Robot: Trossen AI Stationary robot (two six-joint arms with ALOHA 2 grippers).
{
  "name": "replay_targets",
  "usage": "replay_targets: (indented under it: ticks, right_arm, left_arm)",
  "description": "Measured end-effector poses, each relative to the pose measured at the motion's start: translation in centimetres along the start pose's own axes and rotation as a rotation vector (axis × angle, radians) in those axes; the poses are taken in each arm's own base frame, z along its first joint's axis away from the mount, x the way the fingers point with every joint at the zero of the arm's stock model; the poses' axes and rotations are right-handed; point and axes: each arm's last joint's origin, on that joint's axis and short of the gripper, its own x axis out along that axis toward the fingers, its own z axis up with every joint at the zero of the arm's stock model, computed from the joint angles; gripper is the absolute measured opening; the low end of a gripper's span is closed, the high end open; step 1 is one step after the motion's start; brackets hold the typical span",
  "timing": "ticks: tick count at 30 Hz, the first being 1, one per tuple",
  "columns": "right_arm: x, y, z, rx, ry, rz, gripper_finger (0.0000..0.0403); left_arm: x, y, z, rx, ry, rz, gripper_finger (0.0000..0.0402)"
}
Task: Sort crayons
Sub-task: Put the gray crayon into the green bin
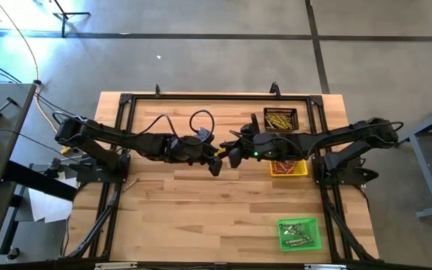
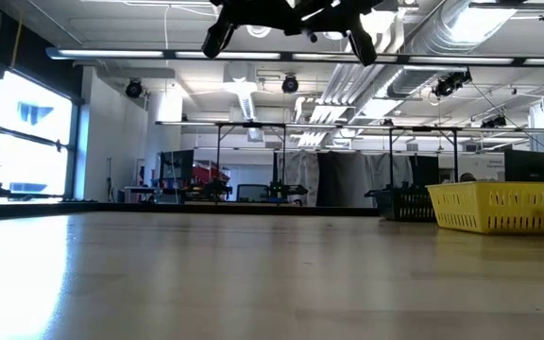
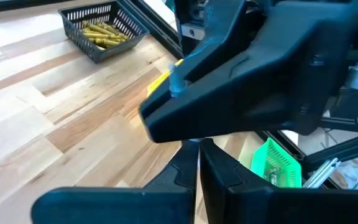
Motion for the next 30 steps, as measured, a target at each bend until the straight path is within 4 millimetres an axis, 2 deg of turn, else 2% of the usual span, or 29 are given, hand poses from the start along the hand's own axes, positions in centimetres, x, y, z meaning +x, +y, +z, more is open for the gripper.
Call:
replay_targets:
  ticks: [2,9,15,19,22,30]
  right_arm:
    - [0.0,0.0,0.0,-0.001,0.004,-0.004,0.0013]
    - [-0.3,-0.3,0.1,-0.002,0.038,-0.010,0.0011]
    - [-2.2,-1.3,1.4,-0.025,0.062,-0.069,0.0011]
    - [-3.9,-2.3,1.8,-0.058,0.159,-0.108,0.0011]
    - [-4.9,-3.0,1.1,-0.067,0.278,-0.156,0.0011]
    - [-7.0,-3.7,-1.7,-0.059,0.493,-0.321,0.0011]
  left_arm:
    - [-0.1,0.0,0.0,0.001,0.001,-0.001,0.0000]
    - [-0.2,0.1,-0.2,0.098,0.067,-0.032,0.0003]
    - [-0.3,0.8,-1.3,0.145,0.226,-0.023,0.0038]
    - [-0.5,1.6,-2.1,0.210,0.345,0.013,0.0065]
    - [-0.6,2.9,-3.5,0.230,0.492,0.138,0.0078]
    - [-1.6,6.8,-7.5,0.051,0.956,0.635,0.0081]
